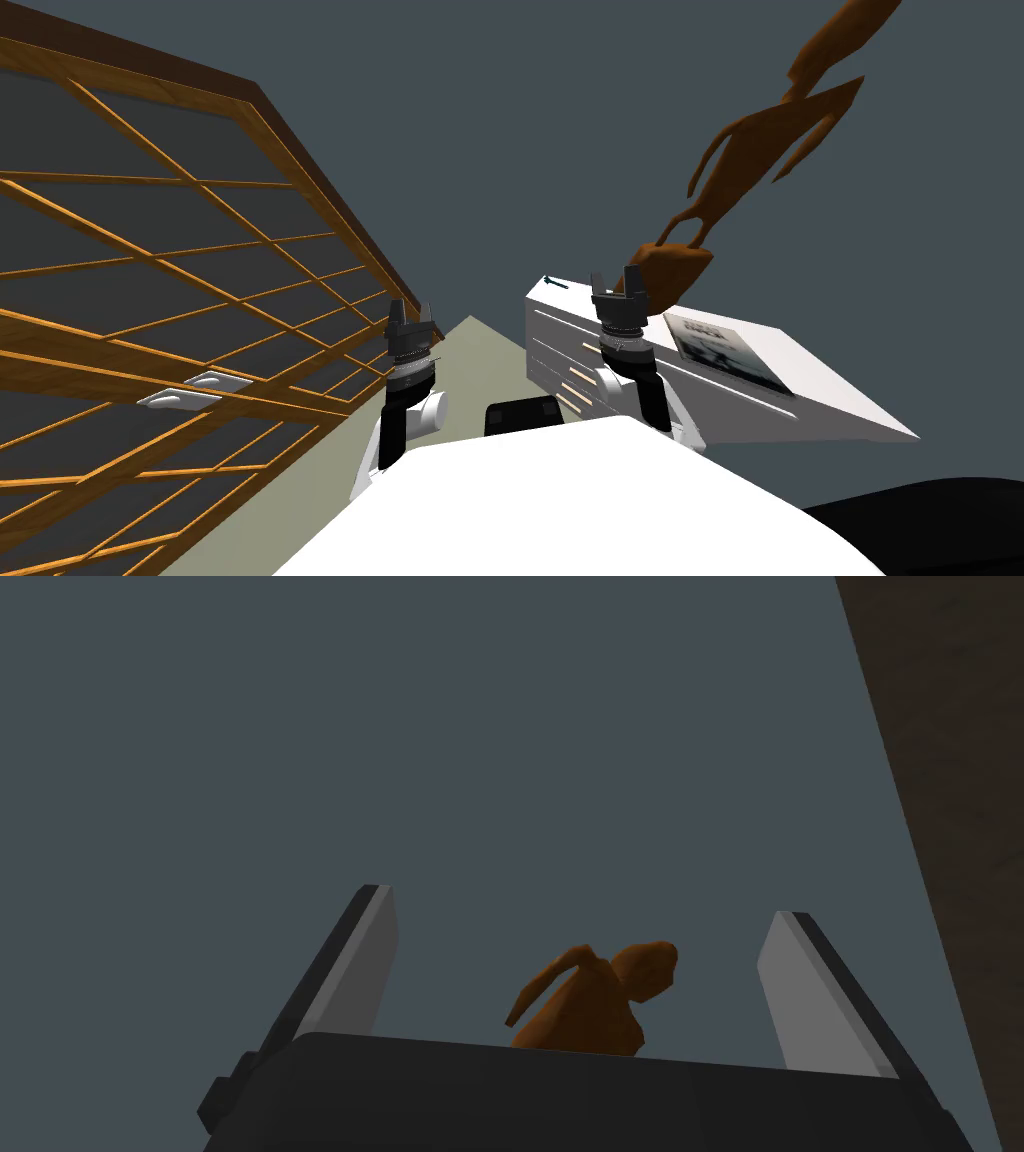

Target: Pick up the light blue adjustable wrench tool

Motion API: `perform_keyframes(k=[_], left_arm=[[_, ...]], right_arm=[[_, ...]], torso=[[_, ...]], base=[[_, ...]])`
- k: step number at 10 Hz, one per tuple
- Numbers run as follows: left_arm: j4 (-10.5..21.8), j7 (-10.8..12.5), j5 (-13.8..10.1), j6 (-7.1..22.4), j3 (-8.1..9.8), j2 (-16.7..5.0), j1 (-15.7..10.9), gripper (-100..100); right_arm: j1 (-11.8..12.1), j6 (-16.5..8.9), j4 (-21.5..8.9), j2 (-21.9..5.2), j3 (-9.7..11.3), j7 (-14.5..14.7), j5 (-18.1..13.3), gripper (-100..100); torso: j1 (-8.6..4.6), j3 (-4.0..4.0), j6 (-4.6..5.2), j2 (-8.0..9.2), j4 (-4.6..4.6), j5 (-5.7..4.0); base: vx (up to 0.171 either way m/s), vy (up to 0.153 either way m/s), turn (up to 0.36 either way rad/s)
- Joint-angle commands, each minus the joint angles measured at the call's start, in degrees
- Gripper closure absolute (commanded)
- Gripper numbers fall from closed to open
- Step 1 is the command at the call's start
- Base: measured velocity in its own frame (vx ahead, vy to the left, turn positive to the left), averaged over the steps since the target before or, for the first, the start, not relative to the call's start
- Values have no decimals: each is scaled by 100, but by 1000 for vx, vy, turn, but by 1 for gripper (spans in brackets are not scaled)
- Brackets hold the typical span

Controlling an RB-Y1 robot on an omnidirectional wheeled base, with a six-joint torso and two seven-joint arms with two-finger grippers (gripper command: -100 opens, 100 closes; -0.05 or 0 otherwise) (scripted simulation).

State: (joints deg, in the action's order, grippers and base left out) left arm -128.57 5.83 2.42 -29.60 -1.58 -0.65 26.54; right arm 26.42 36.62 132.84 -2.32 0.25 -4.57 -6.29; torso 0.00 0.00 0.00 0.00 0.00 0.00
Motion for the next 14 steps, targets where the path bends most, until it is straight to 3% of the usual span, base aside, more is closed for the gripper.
perform_keyframes(k=[1, 14], left_arm=[[0, 0, 0, 0, 0, 0, 0, 0], [0, 0, 0, 0, 0, 0, 0, 0]], right_arm=[[-42, 61, -13, -164, 21, -9, -38, -100], [-797, 1021, -418, -2183, 196, -169, -593, -100]], torso=[[0, 0, 0, 0, 0, 0], [11, -1, 1, -2, -1, 3]], base=[[-6, 15, 12], [4, 40, 27]])
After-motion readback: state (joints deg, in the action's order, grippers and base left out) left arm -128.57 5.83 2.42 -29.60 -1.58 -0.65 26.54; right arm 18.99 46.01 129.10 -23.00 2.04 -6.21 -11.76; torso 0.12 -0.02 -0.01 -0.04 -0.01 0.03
